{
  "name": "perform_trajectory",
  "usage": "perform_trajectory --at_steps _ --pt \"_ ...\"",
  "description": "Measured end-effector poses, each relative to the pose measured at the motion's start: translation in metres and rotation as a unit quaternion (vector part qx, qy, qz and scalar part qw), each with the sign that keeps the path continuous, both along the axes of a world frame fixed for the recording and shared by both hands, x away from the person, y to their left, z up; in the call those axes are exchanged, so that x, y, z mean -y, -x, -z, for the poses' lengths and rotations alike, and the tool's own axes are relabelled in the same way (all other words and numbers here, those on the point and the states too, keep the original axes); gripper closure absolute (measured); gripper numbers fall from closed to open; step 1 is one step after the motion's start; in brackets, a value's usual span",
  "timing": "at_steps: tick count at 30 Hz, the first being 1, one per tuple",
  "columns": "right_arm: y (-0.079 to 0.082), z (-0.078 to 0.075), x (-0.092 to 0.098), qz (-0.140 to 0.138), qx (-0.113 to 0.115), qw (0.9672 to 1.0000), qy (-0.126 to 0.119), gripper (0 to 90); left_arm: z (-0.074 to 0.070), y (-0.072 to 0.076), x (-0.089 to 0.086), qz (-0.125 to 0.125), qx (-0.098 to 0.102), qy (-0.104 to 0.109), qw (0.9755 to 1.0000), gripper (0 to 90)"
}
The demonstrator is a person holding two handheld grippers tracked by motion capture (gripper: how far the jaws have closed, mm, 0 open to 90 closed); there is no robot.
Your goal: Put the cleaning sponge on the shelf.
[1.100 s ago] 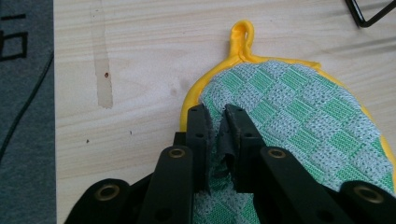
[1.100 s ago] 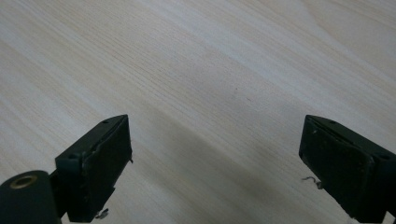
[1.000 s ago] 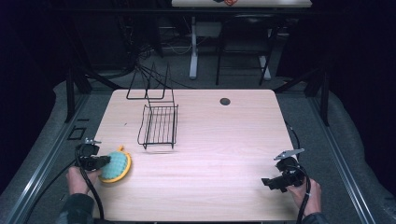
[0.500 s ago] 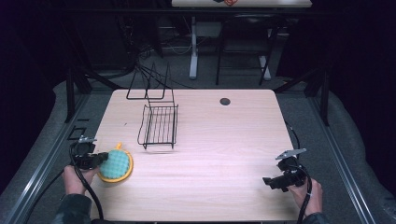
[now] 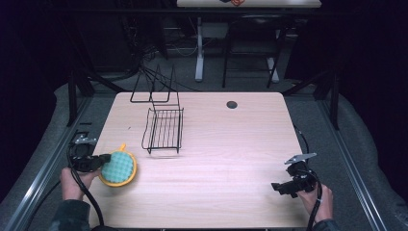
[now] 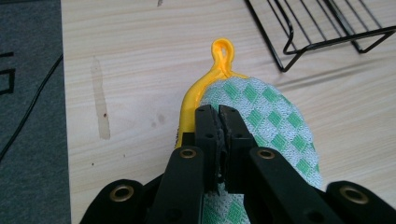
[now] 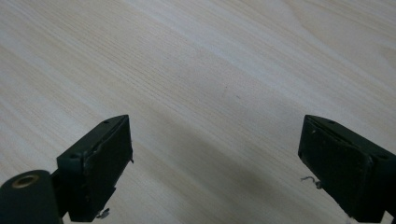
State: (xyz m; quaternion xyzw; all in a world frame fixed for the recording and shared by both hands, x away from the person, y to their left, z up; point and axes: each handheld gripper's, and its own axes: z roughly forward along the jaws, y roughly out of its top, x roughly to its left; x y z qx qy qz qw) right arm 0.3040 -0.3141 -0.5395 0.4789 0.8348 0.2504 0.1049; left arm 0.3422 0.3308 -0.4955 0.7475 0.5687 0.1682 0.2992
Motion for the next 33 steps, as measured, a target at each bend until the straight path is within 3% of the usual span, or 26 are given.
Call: perform_trajectory --at_steps 9,33 --pt "0.001 0.0 -0.002 -0.002 -0.002 1.0 0.003 9.4 -0.016 0.005 -0.001 0.003 0.014 0.01 0.9999 87.5" --pt "0.0 0.001 -0.002 -0.005 -0.003 0.9999 0.008 9.7 -0.048 0.001 0.01 0.032 0.045 0.029 0.9981 87.5"
